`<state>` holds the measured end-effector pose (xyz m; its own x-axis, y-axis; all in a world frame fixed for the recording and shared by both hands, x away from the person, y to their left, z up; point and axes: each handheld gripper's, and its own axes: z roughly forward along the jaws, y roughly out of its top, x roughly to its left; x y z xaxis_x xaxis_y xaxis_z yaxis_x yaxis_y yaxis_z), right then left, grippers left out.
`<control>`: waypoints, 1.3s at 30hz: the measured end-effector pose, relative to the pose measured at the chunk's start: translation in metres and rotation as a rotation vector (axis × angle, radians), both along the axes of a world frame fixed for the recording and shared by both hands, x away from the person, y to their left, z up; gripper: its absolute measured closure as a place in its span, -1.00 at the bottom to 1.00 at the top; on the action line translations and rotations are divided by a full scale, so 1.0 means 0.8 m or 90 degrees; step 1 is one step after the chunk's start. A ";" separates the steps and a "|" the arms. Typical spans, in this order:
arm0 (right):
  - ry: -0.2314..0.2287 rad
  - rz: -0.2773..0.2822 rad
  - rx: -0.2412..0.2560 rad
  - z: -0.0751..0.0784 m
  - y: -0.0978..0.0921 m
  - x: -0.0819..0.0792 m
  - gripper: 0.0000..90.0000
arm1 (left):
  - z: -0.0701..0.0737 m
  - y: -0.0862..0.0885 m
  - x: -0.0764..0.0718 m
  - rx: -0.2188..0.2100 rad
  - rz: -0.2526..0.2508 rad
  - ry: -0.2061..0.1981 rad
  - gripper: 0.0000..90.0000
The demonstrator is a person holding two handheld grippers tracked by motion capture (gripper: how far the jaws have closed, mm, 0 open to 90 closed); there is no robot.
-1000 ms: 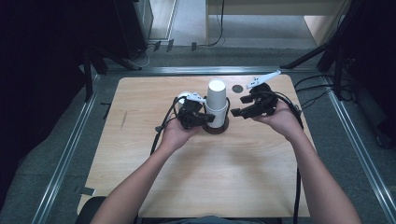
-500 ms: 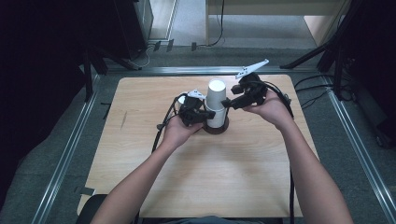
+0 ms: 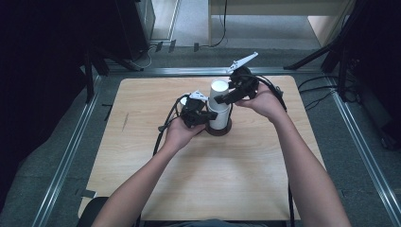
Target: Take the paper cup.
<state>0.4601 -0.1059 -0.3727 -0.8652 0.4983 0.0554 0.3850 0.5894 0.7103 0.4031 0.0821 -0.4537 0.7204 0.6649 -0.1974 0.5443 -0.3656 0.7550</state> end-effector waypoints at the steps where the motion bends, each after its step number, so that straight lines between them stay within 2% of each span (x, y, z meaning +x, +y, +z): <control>1: 0.000 0.000 0.000 0.000 0.000 0.000 -0.50 | 0.000 0.000 0.000 0.002 0.001 -0.003 0.97; 6: -0.005 -0.008 -0.009 0.003 0.009 0.002 -0.48 | 0.000 0.000 0.000 0.004 0.000 -0.003 0.97; 10: -0.002 -0.005 -0.014 0.004 0.010 0.004 -0.44 | -0.001 0.000 0.000 0.001 0.001 -0.002 0.97; 13: -0.001 -0.005 -0.024 0.003 0.010 0.006 -0.32 | -0.001 0.000 0.000 0.005 0.001 -0.003 0.98; 21: -0.002 -0.009 -0.029 0.004 0.010 0.006 -0.29 | -0.002 0.000 0.001 0.006 0.001 0.000 0.97; 30: -0.007 -0.007 -0.022 0.023 0.010 0.003 -0.28 | -0.005 0.001 0.001 -0.005 -0.005 0.007 0.94; 39: -0.012 -0.012 -0.009 0.048 0.005 -0.004 -0.28 | -0.005 0.001 0.002 -0.004 -0.007 0.005 0.93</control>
<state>0.4570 -0.1016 -0.3342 -0.8568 0.5147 0.0317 0.3823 0.5927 0.7089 0.4043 0.0832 -0.4578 0.7262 0.6555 -0.2070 0.5458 -0.3668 0.7533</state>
